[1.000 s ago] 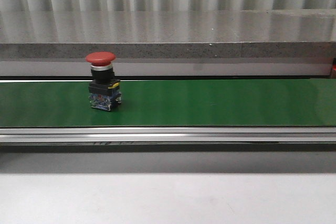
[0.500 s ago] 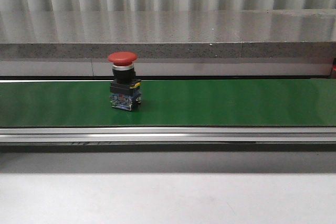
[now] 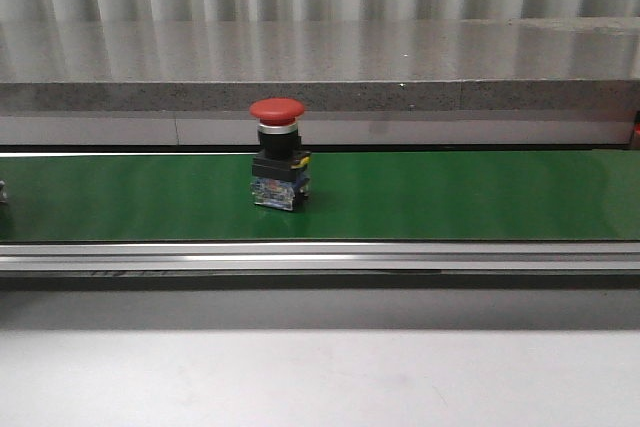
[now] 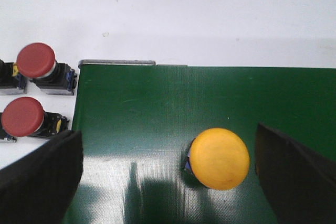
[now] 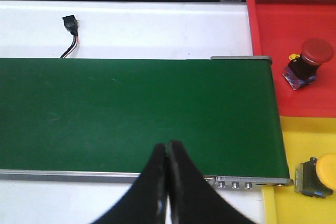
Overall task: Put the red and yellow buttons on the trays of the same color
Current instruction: 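Set the yellow button on the green belt with the left gripper, then grasp the red button at the belt's end with the right gripper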
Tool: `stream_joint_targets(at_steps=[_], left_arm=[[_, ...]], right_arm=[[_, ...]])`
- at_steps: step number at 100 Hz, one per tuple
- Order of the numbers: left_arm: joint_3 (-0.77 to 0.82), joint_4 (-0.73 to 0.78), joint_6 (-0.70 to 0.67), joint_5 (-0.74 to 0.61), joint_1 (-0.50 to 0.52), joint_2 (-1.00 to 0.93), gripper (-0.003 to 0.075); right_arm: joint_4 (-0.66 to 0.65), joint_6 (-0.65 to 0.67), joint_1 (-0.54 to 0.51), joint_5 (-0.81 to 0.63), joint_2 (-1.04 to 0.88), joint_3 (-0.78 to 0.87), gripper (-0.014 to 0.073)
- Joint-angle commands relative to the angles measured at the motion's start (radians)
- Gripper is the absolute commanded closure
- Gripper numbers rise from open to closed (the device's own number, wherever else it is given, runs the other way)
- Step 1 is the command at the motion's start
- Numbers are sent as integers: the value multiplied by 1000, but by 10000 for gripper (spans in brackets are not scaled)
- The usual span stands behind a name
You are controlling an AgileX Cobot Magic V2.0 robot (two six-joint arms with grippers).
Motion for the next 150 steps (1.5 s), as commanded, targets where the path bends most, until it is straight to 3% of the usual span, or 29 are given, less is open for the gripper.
stream_joint_targets(at_steps=[1,43,53,67,89,150], left_arm=[[-6,1,4,-46,-18,-89,100],[254,1,4,-94,-28,-499,104],[311,-6,4,-94,-28,-601,155],[367,-11,4,-94,-28,-714,342],[397,-11,4,-94,-28,-769,743],[397,-11,4,-94,-28,-767,740]], right_arm=[[2,-9,1,-55,-10,-25,661],[2,-9,1,-55,-10,-25,661],[2,-9,1,-55,-10,-25,661],[2,-9,1,-55,-10,-25,661],[2,-9,1,-55,-10,-25,661],[2,-9,1,-16,-3,-25,650]])
